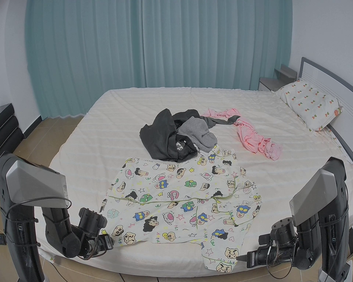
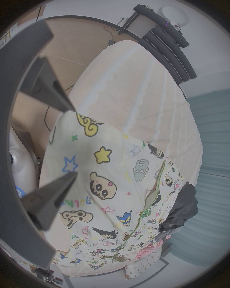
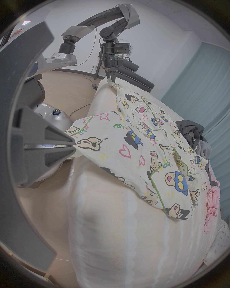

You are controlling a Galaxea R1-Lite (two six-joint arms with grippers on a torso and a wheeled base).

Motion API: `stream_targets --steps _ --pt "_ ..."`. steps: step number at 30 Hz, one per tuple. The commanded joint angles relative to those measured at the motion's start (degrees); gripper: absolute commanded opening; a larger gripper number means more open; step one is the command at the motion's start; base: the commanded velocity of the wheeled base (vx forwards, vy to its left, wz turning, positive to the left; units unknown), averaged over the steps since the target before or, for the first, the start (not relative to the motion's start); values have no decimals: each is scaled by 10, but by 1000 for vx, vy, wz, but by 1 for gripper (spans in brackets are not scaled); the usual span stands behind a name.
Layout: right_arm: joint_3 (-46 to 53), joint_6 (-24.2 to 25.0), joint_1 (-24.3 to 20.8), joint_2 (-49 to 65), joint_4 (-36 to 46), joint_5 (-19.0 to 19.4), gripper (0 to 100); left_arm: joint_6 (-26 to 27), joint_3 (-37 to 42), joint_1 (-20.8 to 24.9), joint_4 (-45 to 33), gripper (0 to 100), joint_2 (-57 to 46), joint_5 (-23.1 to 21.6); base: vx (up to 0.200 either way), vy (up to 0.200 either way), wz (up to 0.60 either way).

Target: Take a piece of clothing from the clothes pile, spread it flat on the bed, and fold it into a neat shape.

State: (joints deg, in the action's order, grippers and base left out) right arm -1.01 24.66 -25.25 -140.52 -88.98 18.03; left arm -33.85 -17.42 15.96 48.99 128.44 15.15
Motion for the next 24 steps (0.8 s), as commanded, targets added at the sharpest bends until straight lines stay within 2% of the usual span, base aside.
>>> stream_targets --steps 1,2,4,5,6,10,12,14,19,22,24 --pt "9 0 1 1 -6 0 0 0 -20 -41 -3 100 -58 -14 0 0 0" --pt "9 0 1 2 -6 0 0 -1 -37 -53 -6 100 -72 -28 0 0 0" --pt "9 0 1 2 -6 0 0 -1 -37 -53 -6 100 -72 -28 0 0 0" --pt "9 1 1 4 -7 -1 0 -7 -75 -83 -19 100 -87 -72 0 0 0" --pt "9 3 0 4 -7 -2 0 -14 -96 -89 -39 100 -85 -82 0 0 0" --pt "9 10 -1 5 -7 -3 0 -110 -199 -91 -132 100 -60 -88 0 0 0" --pt "9 13 0 5 -7 -3 0 -131 -235 -90 -180 100 -51 -88 0 0 0" --pt "9 14 0 5 -7 -3 0 -129 -263 -88 -218 100 -30 -86 0 0 0" --pt "9 14 0 5 -7 -3 0 -129 -292 -75 -227 100 -5 -84 0 0 0" --pt "9 14 -1 5 -7 -3 0 -127 -300 -50 -227 100 16 -81 0 0 0" --pt "9 14 -1 5 -7 -3 0 -119 -310 -39 -226 100 33 -65 0 0 0"
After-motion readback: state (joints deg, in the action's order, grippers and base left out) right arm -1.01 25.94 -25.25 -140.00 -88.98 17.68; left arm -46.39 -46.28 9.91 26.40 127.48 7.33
